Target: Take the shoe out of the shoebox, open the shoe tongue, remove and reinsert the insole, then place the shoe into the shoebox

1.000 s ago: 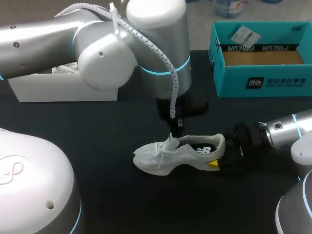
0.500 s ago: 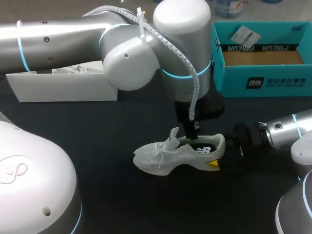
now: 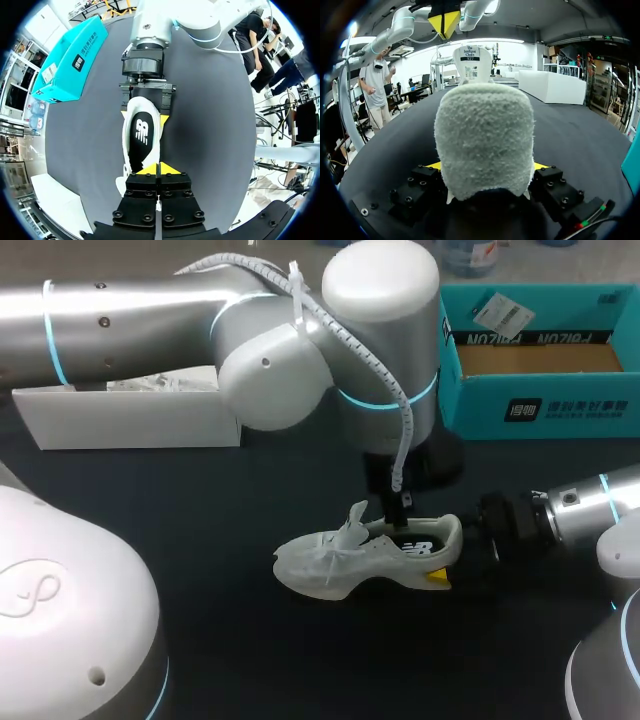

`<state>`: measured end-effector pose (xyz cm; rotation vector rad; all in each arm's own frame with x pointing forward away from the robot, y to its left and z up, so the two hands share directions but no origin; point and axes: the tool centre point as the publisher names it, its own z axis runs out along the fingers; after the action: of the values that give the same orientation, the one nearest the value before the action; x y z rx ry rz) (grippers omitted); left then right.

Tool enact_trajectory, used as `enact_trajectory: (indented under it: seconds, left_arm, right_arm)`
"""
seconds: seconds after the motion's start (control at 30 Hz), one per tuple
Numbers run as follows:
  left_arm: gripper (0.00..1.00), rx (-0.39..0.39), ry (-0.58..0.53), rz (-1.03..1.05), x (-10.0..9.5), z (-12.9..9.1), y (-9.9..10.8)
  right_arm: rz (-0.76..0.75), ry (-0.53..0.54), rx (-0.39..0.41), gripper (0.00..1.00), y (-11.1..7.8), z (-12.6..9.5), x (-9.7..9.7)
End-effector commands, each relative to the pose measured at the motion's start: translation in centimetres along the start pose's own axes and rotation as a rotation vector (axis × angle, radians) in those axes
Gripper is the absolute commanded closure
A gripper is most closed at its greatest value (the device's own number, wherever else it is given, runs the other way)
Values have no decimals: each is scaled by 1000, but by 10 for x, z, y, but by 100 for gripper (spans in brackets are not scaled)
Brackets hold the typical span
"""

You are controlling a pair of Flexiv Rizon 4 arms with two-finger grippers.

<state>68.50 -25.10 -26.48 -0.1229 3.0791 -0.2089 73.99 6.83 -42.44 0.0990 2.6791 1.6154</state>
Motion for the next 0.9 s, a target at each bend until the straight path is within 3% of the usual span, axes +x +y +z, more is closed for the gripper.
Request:
enact_trajectory:
  seconds: [0.03,0.27,0.77,0.9]
  left_arm:
    - [100,-11,9,28,-5,28,-5]
    - [100,-52,-4,60,-9,55,-11]
    - [100,-52,-4,60,-9,55,-11]
    - [100,-42,34,119,-13,68,-29]
  right_arm:
    - [0,-2,2,100,-4,2,-1]
    - [0,-2,2,100,-4,2,-1]
    - [0,-2,2,100,-4,2,-1]
    - [0,-2,2,100,-4,2,-1]
